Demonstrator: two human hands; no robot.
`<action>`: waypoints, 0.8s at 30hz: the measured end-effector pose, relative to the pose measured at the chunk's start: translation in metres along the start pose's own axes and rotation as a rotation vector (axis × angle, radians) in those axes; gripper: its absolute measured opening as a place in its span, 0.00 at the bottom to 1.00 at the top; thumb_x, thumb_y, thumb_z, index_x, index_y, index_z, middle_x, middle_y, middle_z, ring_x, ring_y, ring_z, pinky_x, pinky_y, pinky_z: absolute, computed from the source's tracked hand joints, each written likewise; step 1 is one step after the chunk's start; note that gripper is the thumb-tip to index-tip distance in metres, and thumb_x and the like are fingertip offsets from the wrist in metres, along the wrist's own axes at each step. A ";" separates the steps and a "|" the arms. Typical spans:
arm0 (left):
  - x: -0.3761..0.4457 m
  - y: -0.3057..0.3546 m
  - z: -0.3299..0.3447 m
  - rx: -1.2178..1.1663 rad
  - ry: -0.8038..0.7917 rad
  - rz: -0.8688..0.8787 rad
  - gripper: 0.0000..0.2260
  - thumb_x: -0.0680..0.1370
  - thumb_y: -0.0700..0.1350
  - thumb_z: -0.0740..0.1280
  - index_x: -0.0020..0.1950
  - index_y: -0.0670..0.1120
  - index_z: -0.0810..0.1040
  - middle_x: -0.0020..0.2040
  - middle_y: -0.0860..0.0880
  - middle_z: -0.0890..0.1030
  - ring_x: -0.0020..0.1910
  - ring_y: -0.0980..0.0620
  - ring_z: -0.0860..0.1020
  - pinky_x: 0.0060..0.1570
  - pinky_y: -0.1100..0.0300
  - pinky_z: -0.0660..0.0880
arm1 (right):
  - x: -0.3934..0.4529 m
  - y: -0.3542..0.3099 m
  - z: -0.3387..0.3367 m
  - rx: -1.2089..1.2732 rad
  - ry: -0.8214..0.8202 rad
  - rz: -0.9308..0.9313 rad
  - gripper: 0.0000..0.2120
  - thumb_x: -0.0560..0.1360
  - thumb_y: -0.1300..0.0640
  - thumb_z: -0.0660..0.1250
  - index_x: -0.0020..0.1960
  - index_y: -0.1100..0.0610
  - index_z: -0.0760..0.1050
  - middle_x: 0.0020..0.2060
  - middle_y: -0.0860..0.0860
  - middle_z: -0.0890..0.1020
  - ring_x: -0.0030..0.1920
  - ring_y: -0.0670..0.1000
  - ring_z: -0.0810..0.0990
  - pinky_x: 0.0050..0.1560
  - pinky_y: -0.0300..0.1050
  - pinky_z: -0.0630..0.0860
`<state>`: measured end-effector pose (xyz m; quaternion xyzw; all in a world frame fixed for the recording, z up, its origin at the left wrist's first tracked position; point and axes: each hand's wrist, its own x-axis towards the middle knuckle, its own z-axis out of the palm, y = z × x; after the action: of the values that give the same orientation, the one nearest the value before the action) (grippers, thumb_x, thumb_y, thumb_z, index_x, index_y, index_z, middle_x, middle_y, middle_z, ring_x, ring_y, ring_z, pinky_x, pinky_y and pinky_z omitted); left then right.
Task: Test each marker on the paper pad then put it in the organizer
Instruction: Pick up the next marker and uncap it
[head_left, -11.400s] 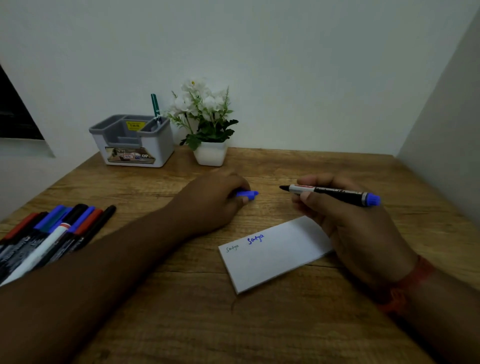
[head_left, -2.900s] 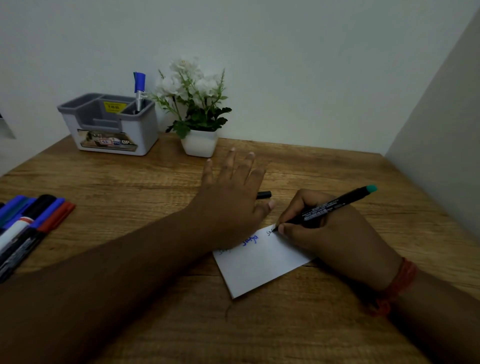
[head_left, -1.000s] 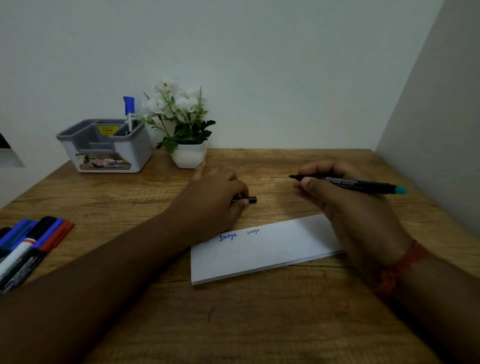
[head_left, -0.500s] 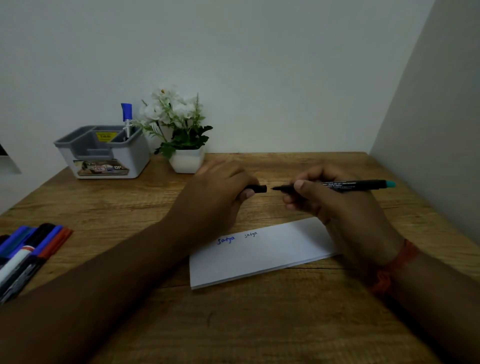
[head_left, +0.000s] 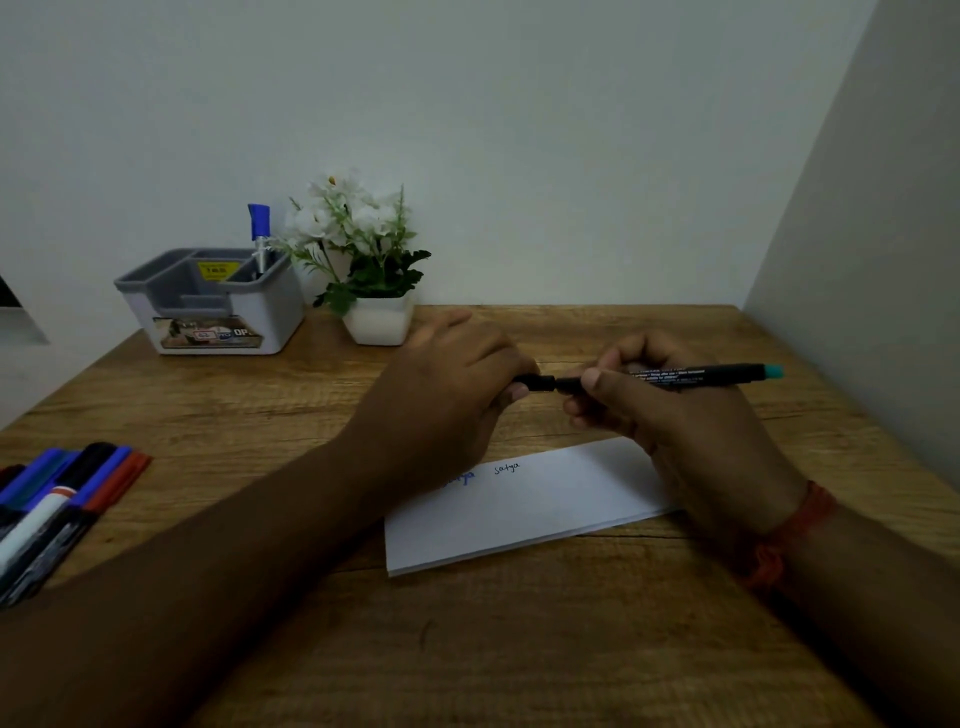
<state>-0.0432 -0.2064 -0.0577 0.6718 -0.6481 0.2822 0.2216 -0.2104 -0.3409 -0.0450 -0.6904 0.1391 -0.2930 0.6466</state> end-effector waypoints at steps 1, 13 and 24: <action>0.000 0.000 0.000 -0.001 0.004 0.003 0.09 0.80 0.45 0.63 0.54 0.45 0.81 0.49 0.49 0.81 0.50 0.48 0.78 0.65 0.45 0.69 | 0.000 0.000 0.000 -0.010 0.000 -0.004 0.05 0.74 0.62 0.71 0.48 0.63 0.77 0.44 0.58 0.86 0.45 0.55 0.87 0.50 0.50 0.84; 0.003 0.012 -0.002 -0.010 0.095 0.057 0.07 0.79 0.44 0.64 0.51 0.45 0.81 0.44 0.50 0.79 0.45 0.52 0.76 0.69 0.40 0.65 | -0.002 0.002 0.006 -0.062 -0.037 -0.077 0.08 0.70 0.59 0.75 0.46 0.56 0.77 0.36 0.49 0.82 0.34 0.51 0.81 0.37 0.39 0.80; 0.009 0.015 -0.005 -0.085 0.016 0.008 0.08 0.78 0.45 0.61 0.51 0.48 0.79 0.45 0.54 0.78 0.48 0.55 0.74 0.69 0.43 0.65 | -0.004 0.004 0.017 0.059 -0.016 -0.053 0.08 0.74 0.60 0.72 0.45 0.59 0.72 0.34 0.55 0.78 0.32 0.51 0.78 0.38 0.47 0.81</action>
<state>-0.0586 -0.2111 -0.0493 0.6570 -0.6604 0.2604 0.2539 -0.2023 -0.3254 -0.0496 -0.6767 0.1067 -0.3084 0.6600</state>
